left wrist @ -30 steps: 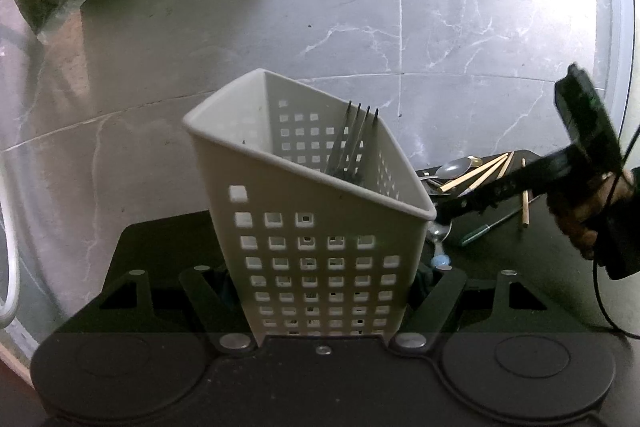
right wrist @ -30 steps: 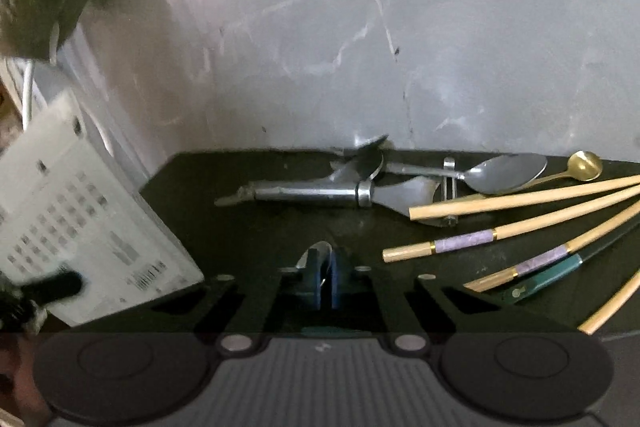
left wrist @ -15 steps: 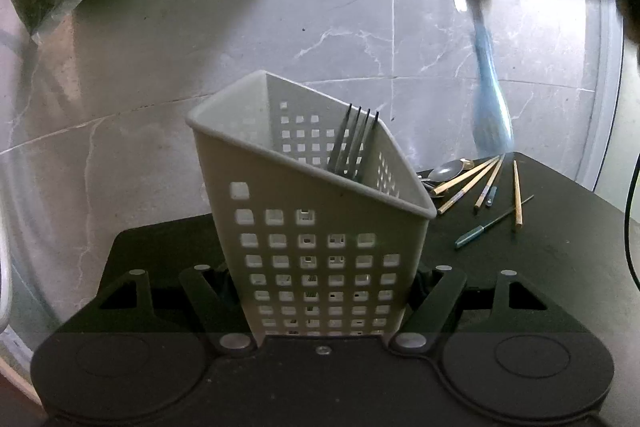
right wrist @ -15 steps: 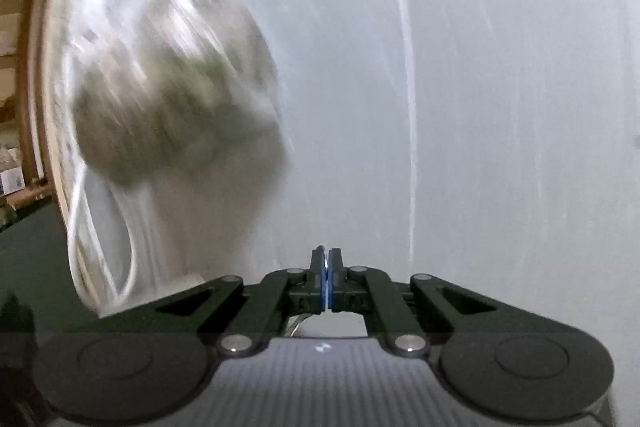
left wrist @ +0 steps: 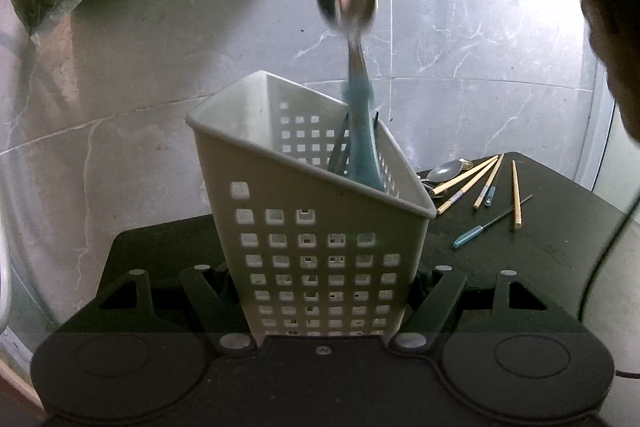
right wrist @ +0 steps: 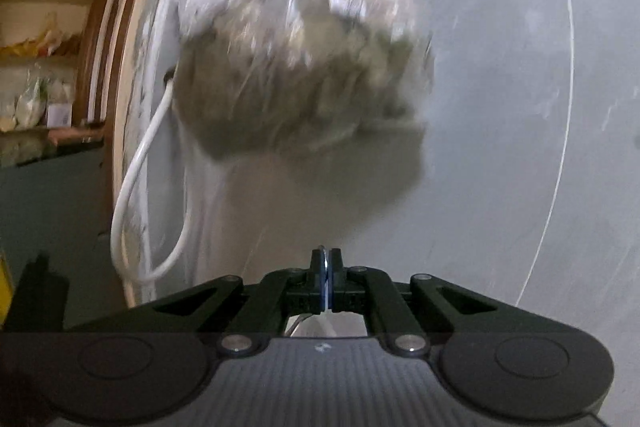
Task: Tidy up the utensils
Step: 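Carry the blue-handled spoon with the right gripper into the basket, then grasp the silver spoon on the table with the right gripper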
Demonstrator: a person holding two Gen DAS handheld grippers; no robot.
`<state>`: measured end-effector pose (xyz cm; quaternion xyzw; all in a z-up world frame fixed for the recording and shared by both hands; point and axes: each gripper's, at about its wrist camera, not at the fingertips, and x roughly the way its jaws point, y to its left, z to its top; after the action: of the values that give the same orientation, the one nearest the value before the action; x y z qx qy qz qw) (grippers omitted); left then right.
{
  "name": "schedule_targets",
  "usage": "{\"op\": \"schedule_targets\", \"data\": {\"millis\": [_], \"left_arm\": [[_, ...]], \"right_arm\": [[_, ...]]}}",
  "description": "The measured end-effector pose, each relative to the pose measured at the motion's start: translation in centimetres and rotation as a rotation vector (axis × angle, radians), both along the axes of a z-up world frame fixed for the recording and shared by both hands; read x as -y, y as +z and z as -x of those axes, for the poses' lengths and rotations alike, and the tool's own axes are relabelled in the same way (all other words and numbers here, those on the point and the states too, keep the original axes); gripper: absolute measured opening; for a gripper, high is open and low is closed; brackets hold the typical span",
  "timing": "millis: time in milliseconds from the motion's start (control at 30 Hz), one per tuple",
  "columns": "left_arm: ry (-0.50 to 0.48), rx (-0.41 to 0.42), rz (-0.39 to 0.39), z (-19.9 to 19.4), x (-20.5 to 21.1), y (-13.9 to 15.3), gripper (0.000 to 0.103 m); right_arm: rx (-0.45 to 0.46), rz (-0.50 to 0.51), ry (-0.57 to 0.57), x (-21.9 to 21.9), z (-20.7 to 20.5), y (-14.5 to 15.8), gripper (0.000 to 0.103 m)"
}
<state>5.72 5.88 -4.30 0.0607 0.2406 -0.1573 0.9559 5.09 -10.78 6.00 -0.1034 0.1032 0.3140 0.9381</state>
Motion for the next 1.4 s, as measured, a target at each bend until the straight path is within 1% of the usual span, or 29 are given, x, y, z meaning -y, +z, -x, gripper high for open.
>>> {"op": "schedule_targets", "data": {"millis": [133, 200, 233, 267, 300, 367, 400, 433, 467, 500, 567, 667, 700, 767, 800, 833, 867, 900, 933, 1000, 1033, 1100, 1133, 1167, 1200, 1233, 1267, 1333, 1400], "left_arm": [[0.003, -0.001, -0.001, -0.1, 0.1, 0.0, 0.076], [0.005, -0.002, -0.001, -0.1, 0.2, 0.1, 0.076], [0.005, -0.002, -0.002, 0.0, 0.2, 0.1, 0.076], [0.005, -0.001, -0.002, 0.0, 0.3, 0.1, 0.076], [0.007, -0.001, -0.004, 0.0, 0.3, 0.1, 0.076], [0.01, -0.002, -0.004, 0.0, 0.3, 0.1, 0.076], [0.01, -0.003, -0.003, 0.0, 0.3, 0.1, 0.076], [0.011, -0.003, -0.003, 0.0, 0.4, 0.1, 0.076], [0.012, -0.004, -0.003, 0.0, 0.4, 0.1, 0.076], [0.013, -0.004, -0.004, 0.0, 0.4, 0.1, 0.076], [0.017, -0.007, -0.005, 0.0, 0.6, 0.2, 0.076], [0.027, -0.012, -0.007, -0.2, 0.7, 0.2, 0.076], [0.032, -0.013, -0.007, -0.2, 0.8, 0.3, 0.076], [0.043, -0.015, -0.007, -0.3, 1.0, 0.3, 0.076], [0.048, -0.017, -0.008, -0.3, 1.1, 0.4, 0.076], [0.051, -0.019, -0.007, -0.4, 1.1, 0.4, 0.076], [0.054, -0.02, -0.007, -0.4, 1.2, 0.4, 0.076], [0.057, -0.02, -0.008, -0.4, 1.3, 0.5, 0.076], [0.059, -0.021, -0.008, -0.5, 1.3, 0.5, 0.076], [0.065, -0.023, -0.008, -0.6, 1.4, 0.5, 0.076], [0.067, -0.023, -0.009, -0.6, 1.5, 0.6, 0.076], [0.069, -0.024, -0.01, -0.6, 1.5, 0.5, 0.076], [0.07, -0.025, -0.01, -0.7, 1.5, 0.5, 0.076], [0.071, -0.025, -0.01, -0.7, 1.5, 0.5, 0.076], [0.072, -0.025, -0.011, -0.7, 1.5, 0.5, 0.076], [0.072, -0.025, -0.011, -0.8, 1.6, 0.5, 0.076], [0.072, -0.026, -0.011, -0.8, 1.6, 0.5, 0.076], [0.07, -0.024, -0.01, -0.8, 1.5, 0.5, 0.076], [0.067, -0.023, -0.009, -0.7, 1.4, 0.4, 0.076]], "right_arm": [[-0.051, 0.051, 0.008, -0.4, 0.6, -1.6, 0.003], [-0.08, 0.057, 0.03, 0.0, 1.3, -2.2, 0.013], [-0.092, 0.048, 0.036, 0.2, 1.4, -2.3, 0.025], [-0.1, 0.036, 0.038, 0.5, 1.5, -2.3, 0.041], [-0.105, 0.02, 0.038, 1.0, 1.6, -2.2, 0.052], [-0.116, -0.034, 0.015, 2.4, 1.6, -1.9, 0.059], [-0.121, -0.059, -0.014, 3.2, 1.3, -1.7, 0.07], [-0.129, -0.085, -0.054, 4.3, 0.9, -1.6, 0.079], [-0.144, -0.113, -0.11, 5.7, 0.2, -1.8, 0.094], [-0.161, -0.138, -0.16, 7.1, -0.5, -2.3, 0.097], [-0.222, -0.191, -0.266, 10.5, -3.0, -3.8, 0.097], [-0.339, -0.218, -0.405, 14.9, -7.8, -7.4, 0.097], [-0.384, -0.226, -0.44, 16.2, -9.5, -8.8, 0.095], [-0.465, -0.268, -0.478, 18.1, -12.1, -11.0, 0.094], [-0.492, -0.289, -0.483, 18.7, -13.0, -11.8, 0.093], [-0.5, -0.293, -0.479, 19.0, -13.7, -12.3, 0.093], [-0.505, -0.283, -0.474, 19.0, -14.4, -12.7, 0.09], [-0.516, -0.276, -0.471, 18.9, -15.1, -13.2, 0.084], [-0.531, -0.275, -0.471, 18.9, -15.6, -13.6, 0.081], [-0.556, -0.268, -0.478, 18.7, -16.5, -14.4, 0.07], [-0.564, -0.258, -0.49, 18.8, -16.5, -14.8, 0.067], [-0.576, -0.246, -0.506, 18.5, -17.1, -15.3, 0.054], [-0.583, -0.25, -0.511, 18.4, -17.2, -15.5, 0.051], [-0.577, -0.248, -0.517, 18.3, -17.2, -15.6, 0.043], [-0.571, -0.238, -0.522, 18.1, -17.1, -15.6, 0.032], [-0.564, -0.227, -0.526, 17.8, -17.0, -15.6, 0.023], [-0.564, -0.226, -0.534, 17.6, -17.1, -15.6, 0.017], [-0.565, -0.25, -0.533, 17.6, -16.8, -15.6, 0.014], [-0.544, -0.26, -0.533, 17.5, -16.2, -15.1, 0.011]]}}
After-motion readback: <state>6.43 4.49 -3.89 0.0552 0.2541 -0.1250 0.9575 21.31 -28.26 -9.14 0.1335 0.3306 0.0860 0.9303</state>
